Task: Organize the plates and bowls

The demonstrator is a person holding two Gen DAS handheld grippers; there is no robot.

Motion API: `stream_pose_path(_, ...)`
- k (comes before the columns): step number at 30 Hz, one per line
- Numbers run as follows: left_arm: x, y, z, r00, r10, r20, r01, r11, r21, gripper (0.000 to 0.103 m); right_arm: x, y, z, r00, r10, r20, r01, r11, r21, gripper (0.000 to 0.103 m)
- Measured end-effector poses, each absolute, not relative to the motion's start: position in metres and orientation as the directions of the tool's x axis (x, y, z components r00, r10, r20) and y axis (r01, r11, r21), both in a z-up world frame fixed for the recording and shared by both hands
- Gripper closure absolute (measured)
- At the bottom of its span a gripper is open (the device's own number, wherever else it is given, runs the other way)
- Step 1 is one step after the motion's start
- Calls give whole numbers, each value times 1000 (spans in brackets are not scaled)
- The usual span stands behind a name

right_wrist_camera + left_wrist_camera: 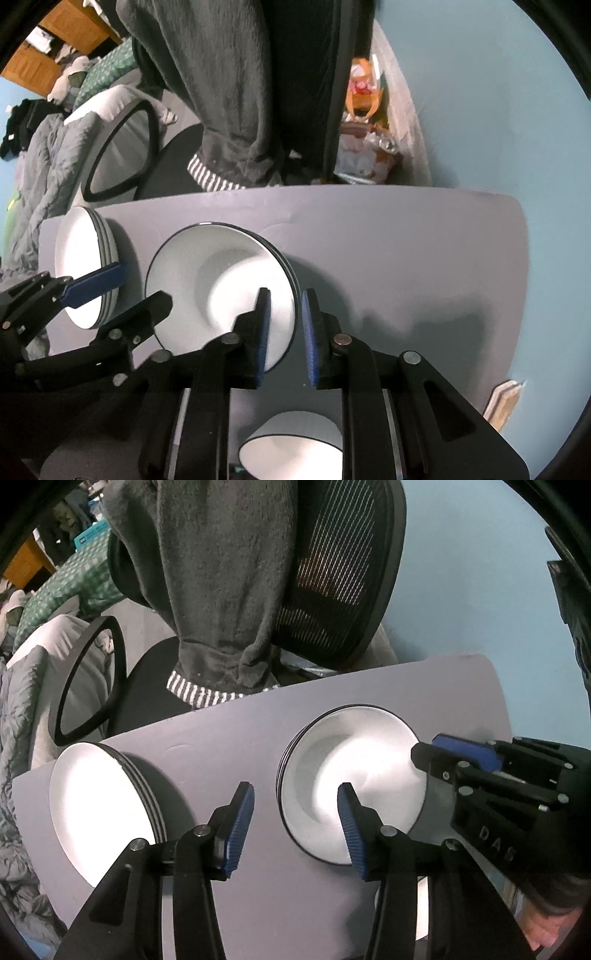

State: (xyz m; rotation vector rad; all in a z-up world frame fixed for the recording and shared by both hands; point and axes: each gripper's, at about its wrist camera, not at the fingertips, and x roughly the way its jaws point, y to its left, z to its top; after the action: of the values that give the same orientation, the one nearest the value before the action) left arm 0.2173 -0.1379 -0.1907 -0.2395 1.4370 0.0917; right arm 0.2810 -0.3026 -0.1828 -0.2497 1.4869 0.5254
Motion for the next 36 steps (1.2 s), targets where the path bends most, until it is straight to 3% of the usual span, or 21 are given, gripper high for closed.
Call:
stream_pose_path(1,215,-137,-186,144,-80,-986,-207,972,-109,51,280,-304,-179,16,176,-984,-477,867,147,74)
stream_pose_path(3,210,-135,-178,168,-81,-982,-210,971,-116,50,278,-306,-168,58,171,-984,-476,871,124,69)
stream_pose_path(13,185,-122,-131,295,-67,-953,-206,970,-132,39,260,-314,-123,180,166,-970,-461,885,66,53)
stream_pose_path(36,120,-115,-45,467,-122,-876,-110,975,-194,34,196,-331,-31,380,195,-904,-359,932,50,48)
